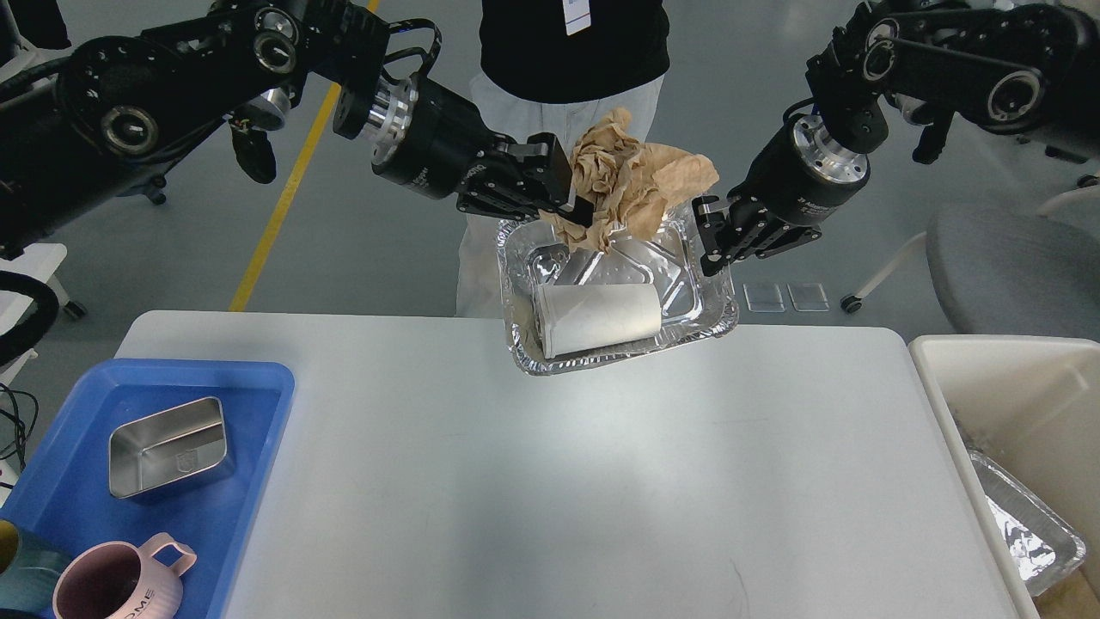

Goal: Tidy desktop
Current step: 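Lower the crumpled paper into the foil tray and release it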

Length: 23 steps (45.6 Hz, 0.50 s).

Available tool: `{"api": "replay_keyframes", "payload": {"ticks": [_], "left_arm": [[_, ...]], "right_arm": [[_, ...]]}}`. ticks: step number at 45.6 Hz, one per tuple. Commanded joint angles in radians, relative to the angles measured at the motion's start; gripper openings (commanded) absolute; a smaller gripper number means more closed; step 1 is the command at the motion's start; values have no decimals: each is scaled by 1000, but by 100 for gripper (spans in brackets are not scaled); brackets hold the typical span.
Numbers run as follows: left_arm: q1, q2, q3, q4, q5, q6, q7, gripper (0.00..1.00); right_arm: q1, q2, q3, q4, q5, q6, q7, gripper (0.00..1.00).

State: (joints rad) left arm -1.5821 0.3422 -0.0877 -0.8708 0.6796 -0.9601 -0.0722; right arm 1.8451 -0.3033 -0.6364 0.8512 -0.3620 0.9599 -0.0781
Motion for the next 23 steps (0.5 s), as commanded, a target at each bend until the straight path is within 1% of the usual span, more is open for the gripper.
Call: {"api": "replay_keyframes", "payload": {"ticks": [1, 9, 12, 19, 23], "left_arm": [[20, -63, 0, 35, 12, 0, 0, 0], [42, -115, 0, 52, 44, 0, 3, 0], [47, -127, 0, 65, 44, 0, 12, 0], [63, -132, 0, 81, 44, 0, 18, 0], [77, -134, 0, 84, 43, 9, 31, 0]], "right_arm": [[0, -2, 0, 8, 2, 0, 0, 0], [-1, -10, -2, 8, 0, 0, 0, 0], [-1, -16, -5, 9, 0, 0, 0, 0], [-4, -20, -14, 25, -3, 0, 0, 0], [-4, -20, -20, 35, -5, 0, 0, 0]]}}
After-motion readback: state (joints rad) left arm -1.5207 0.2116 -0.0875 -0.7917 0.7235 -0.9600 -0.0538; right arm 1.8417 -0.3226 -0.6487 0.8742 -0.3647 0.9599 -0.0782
